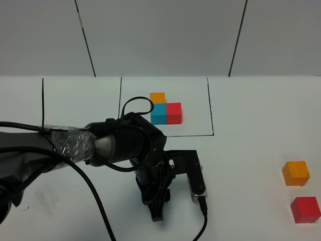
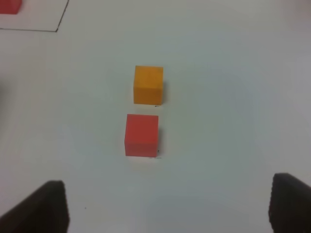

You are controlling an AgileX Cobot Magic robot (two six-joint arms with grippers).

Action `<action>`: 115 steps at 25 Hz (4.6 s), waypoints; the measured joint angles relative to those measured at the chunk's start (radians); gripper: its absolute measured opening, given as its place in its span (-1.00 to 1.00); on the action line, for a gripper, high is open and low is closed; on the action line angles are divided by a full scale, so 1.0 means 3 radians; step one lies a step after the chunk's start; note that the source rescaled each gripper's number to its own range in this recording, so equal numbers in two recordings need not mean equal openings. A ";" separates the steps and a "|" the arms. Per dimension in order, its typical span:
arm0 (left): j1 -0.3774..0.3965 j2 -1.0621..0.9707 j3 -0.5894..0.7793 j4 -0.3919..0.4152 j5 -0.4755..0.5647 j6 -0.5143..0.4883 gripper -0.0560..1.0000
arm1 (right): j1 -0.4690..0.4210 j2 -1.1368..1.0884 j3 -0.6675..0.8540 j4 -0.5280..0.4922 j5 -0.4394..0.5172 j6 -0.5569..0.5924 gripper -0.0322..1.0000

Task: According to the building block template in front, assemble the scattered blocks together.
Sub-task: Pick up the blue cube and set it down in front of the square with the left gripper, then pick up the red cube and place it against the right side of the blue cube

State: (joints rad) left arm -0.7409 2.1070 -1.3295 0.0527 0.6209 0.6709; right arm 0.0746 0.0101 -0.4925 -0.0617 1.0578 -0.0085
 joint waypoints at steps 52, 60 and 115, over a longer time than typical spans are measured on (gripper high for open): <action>0.2127 -0.3795 0.0529 0.1485 0.1858 -0.3261 0.63 | 0.0000 0.0000 0.0000 0.0000 0.0000 0.0000 0.56; 0.2135 -0.5533 0.1473 0.0789 0.1287 -0.2882 0.63 | 0.0000 0.0000 0.0000 0.0000 0.0000 0.0000 0.56; 0.2504 -0.7049 0.2735 -0.0234 0.1476 -0.2280 0.61 | 0.0000 0.0000 0.0000 0.0000 0.0000 0.0000 0.56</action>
State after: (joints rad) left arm 0.0103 -0.0076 -0.5090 -0.0176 1.0637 -0.0129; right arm 0.0746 0.0101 -0.4925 -0.0617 1.0578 -0.0085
